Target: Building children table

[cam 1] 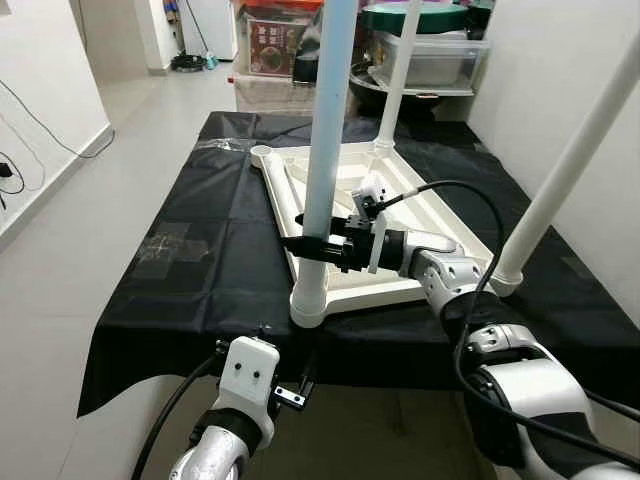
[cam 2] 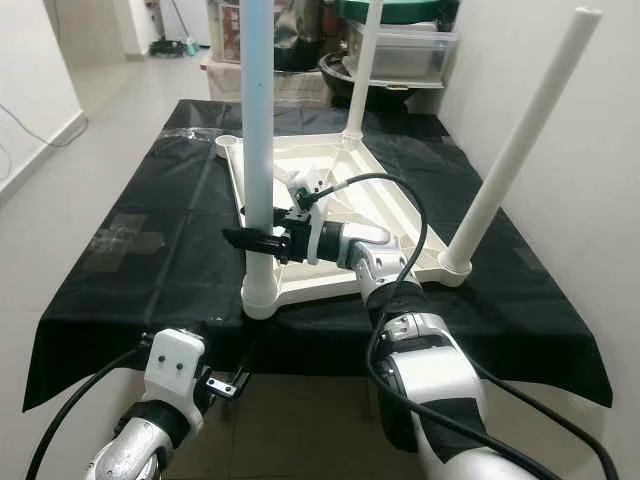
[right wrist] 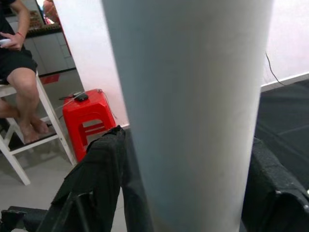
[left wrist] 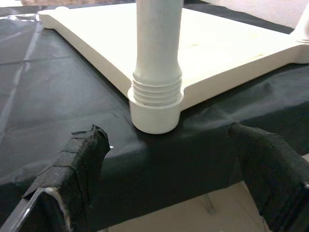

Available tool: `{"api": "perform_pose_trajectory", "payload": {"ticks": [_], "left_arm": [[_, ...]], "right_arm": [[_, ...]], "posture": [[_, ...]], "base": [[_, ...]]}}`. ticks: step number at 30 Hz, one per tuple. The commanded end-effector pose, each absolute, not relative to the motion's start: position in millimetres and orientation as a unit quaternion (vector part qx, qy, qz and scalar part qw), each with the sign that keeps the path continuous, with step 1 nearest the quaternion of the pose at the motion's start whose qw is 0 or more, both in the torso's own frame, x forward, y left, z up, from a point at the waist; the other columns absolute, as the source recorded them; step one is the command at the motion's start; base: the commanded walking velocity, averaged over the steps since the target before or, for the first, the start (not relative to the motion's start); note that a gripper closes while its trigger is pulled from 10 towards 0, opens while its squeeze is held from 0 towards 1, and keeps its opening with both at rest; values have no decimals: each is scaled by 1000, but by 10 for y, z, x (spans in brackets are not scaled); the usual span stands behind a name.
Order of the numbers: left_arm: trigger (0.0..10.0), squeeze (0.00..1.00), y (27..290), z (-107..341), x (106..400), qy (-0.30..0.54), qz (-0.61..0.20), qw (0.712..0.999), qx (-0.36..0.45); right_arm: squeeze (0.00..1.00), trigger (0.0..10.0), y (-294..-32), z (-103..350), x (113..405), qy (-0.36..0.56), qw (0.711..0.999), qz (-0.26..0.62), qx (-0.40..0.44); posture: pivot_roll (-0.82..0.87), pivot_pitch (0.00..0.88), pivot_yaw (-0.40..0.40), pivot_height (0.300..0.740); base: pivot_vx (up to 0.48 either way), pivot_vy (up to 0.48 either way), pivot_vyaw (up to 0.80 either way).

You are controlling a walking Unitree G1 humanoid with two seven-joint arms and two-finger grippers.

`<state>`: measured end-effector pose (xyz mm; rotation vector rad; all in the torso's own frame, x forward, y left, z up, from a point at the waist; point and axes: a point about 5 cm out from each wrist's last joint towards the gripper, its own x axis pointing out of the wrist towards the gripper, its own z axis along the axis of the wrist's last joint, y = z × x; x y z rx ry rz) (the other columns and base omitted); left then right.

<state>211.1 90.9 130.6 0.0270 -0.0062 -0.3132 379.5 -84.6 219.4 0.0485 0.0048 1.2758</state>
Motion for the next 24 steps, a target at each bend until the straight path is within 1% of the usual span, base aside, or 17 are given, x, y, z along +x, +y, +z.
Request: {"api": "perform_pose_trajectory", "payload": {"ticks": [1,2,5,6,7,8,9,10,11,12,13,15,16,17,18,19,24], "left_arm": [[10000,0,890,1254,2104,5,-159,987,13],[10000,0,888,1247,2101,6,-160,987,13],[10000,0,884,1237,2105,7,-162,987,14],[10000,0,884,1237,2105,7,-162,987,14],[10000,0,884,1236,2110,7,-161,987,14],[10000,0,884,1236,2110,7,-161,987,14],[10000,0,885,1237,2118,7,-161,987,14],[10000,0,887,1237,2122,7,-161,987,14],[10000,0,887,1237,2122,7,-161,987,14],[10000,0,888,1237,2124,7,-161,987,14],[10000,0,889,1234,2125,7,-161,987,14],[10000,0,889,1234,2125,7,-161,987,14],[10000,0,890,1232,2126,7,-161,987,14],[10000,0,892,1228,2129,7,-162,987,15],[10000,0,893,1225,2130,7,-163,987,15],[10000,0,894,1223,2132,7,-163,986,15],[10000,0,896,1223,2135,7,-163,986,17]], "right_arm": [[0,0,-717,2163,3753,-3,791,612,24],[0,0,-696,2155,3752,-7,795,606,26],[0,0,-697,2151,3811,-20,827,560,34],[0,0,-697,2151,3811,-20,827,560,34],[0,0,-719,2139,3848,-22,849,526,40],[0,0,-719,2139,3848,-22,849,526,40],[0,0,-777,2105,3908,-20,888,457,49],[0,0,-818,2085,3942,-18,908,416,43],[0,0,-818,2085,3942,-18,908,416,43],[0,0,-843,2073,3960,-17,919,392,36],[0,0,-983,2039,4030,-9,958,284,28],[0,0,-983,2039,4030,-9,958,284,28],[0,0,-1128,2026,4070,-7,982,188,29],[0,0,-1320,1997,4077,-6,997,63,40],[0,0,-1451,1974,4062,-5,999,-17,48],[0,0,-1529,1958,4045,-4,996,-67,53],[0,0,-1457,1953,3977,-2,988,-130,84]], "posture": [[102,3,-90,740],[102,3,-90,740],[101,3,-87,740],[101,3,-87,740],[100,3,-89,740],[100,3,-89,740],[100,8,-90,740],[100,8,-90,740],[100,8,-90,740],[100,8,-90,740],[97,7,-86,740],[97,7,-86,740],[94,6,-86,740],[89,6,-82,740],[89,6,-82,740],[89,6,-82,740],[93,7,-80,740]], "base": [[0,0,0],[0,0,0],[0,0,0],[0,0,0],[0,0,0],[0,0,0],[0,0,0],[0,0,0],[0,0,0],[0,0,0],[0,0,0],[0,0,0],[0,0,0],[0,0,0],[0,0,0],[0,0,0],[0,0,0]]}}
